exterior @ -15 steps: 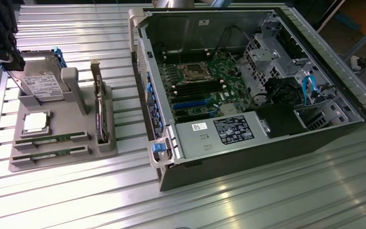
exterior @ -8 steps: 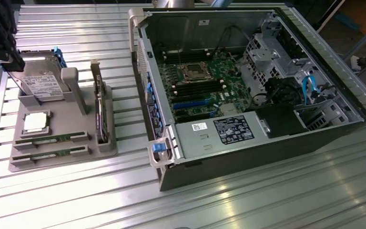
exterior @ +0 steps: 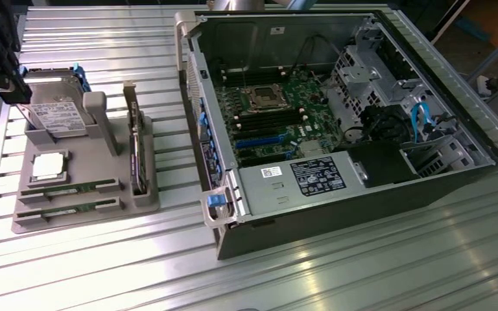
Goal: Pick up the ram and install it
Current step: 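Pick up the ram and move it above insertion slot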
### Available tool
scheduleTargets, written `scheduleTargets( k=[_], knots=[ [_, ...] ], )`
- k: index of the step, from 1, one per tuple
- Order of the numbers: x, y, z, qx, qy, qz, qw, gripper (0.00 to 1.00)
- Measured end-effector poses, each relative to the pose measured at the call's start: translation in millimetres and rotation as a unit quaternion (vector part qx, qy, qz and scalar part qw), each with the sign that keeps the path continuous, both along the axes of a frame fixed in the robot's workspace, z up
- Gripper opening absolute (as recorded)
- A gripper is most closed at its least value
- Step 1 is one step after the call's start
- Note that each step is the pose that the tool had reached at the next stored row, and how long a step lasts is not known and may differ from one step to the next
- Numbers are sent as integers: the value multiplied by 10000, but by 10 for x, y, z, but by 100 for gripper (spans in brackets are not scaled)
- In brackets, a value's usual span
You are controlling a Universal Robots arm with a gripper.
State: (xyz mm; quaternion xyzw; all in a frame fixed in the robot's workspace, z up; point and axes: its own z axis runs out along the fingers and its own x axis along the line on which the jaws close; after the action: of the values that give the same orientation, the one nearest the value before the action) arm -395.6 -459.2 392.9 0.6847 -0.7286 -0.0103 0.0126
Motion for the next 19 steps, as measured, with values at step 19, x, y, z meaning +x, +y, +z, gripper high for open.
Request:
scheduleTargets(
  k=[19],
  knots=[
    [0, -87, -27, -17, 0, 0, 10000, 30]
  ],
)
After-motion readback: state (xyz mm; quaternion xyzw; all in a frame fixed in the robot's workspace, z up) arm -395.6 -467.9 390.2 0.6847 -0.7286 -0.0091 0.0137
